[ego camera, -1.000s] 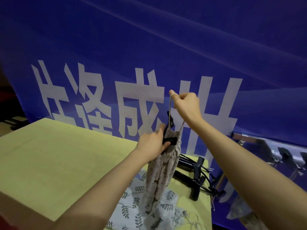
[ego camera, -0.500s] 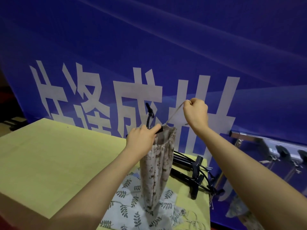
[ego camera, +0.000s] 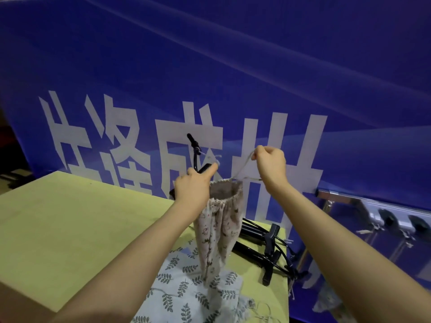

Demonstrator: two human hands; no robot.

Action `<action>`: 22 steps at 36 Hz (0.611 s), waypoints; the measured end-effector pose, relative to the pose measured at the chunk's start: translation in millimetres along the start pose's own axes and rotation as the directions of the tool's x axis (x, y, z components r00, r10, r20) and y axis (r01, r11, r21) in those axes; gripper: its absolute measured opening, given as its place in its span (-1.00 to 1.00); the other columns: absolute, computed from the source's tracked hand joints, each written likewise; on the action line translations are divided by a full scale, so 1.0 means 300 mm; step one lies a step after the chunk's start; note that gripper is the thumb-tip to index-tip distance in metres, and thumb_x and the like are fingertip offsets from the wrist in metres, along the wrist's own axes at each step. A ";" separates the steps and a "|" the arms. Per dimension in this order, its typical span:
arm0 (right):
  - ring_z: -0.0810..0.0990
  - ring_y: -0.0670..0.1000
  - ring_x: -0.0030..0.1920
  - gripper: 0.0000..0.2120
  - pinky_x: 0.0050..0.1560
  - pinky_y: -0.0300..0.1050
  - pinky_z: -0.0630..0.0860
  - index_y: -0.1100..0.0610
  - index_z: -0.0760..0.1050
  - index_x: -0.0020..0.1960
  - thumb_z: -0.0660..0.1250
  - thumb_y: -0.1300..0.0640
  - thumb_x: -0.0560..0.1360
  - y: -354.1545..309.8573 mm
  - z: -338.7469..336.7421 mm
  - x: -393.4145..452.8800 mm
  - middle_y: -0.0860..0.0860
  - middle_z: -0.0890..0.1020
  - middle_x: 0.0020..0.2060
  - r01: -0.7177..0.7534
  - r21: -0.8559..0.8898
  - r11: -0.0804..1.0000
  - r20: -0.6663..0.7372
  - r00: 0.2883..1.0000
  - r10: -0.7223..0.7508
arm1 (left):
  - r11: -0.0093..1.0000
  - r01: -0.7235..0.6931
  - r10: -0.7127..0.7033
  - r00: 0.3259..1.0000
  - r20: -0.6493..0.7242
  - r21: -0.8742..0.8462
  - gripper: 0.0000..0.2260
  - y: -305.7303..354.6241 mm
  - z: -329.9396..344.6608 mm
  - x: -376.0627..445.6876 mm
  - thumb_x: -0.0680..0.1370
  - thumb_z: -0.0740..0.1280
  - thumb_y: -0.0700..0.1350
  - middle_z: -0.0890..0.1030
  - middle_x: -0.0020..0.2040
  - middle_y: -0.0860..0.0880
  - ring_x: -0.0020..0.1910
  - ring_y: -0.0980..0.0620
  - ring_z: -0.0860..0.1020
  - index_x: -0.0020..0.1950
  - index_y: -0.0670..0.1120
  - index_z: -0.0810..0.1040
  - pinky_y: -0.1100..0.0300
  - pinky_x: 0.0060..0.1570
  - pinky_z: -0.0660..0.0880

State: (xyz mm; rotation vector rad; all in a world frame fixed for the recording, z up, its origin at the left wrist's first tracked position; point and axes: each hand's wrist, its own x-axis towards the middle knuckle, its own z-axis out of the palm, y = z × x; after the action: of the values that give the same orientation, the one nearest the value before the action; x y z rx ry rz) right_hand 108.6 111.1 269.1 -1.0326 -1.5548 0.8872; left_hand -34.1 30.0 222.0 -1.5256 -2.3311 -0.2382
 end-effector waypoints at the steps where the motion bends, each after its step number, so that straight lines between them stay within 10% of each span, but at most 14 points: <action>1: 0.24 -0.03 -0.46 -0.73 -0.40 -0.15 0.24 0.22 0.41 -0.33 0.15 0.22 0.53 -0.008 0.006 -0.008 0.06 0.30 -0.49 0.006 0.018 1.000 0.030 1.000 -0.007 | 1.000 -0.005 0.005 0.999 0.033 0.017 -0.43 0.011 0.007 0.001 0.58 0.11 -0.28 0.46 0.02 -0.19 -0.27 -0.13 0.42 0.48 0.17 0.03 0.09 -0.27 0.32; 9: 0.37 -0.02 -0.40 -0.76 -0.33 -0.13 0.36 0.19 0.52 -0.21 0.17 0.22 0.58 -0.106 0.032 -0.039 0.01 0.43 -0.44 0.181 0.120 0.976 0.263 0.942 -0.208 | 0.986 0.148 -0.096 0.887 0.451 -0.082 -0.51 0.098 0.056 -0.008 0.60 0.02 0.16 0.25 0.35 -0.33 0.27 -0.31 0.34 0.49 0.02 0.10 -0.03 0.16 0.37; 17: 0.42 -0.17 -0.34 -0.78 -0.35 -0.44 0.39 0.23 0.54 -0.01 0.14 0.18 0.62 -0.115 0.052 -0.041 -0.07 0.48 -0.35 0.292 0.131 0.947 0.278 0.906 -0.318 | 0.899 -0.024 0.019 1.000 -0.015 -0.437 -0.54 0.100 -0.005 -0.005 0.51 0.16 0.17 0.21 0.42 -0.11 0.43 -0.16 0.16 0.31 -0.05 0.32 -0.09 0.37 0.19; 22: 0.46 -0.12 -0.27 -0.78 -0.26 -0.43 0.39 0.22 0.55 -0.06 0.16 0.19 0.62 -0.143 0.048 -0.039 0.10 0.57 -0.22 0.372 0.107 0.922 0.275 0.880 -0.387 | 0.752 -0.062 0.102 0.995 0.023 -0.656 -0.74 0.099 0.015 0.002 0.60 0.14 0.09 0.53 -0.23 0.04 0.06 -0.05 0.49 -0.01 -0.06 0.48 0.12 0.27 0.16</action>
State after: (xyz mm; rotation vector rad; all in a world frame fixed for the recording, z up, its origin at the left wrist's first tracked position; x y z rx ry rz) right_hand 88.1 84.2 301.5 -0.5411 -1.8908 0.8196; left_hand -8.2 44.1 216.8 -1.9472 -2.3334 -1.1089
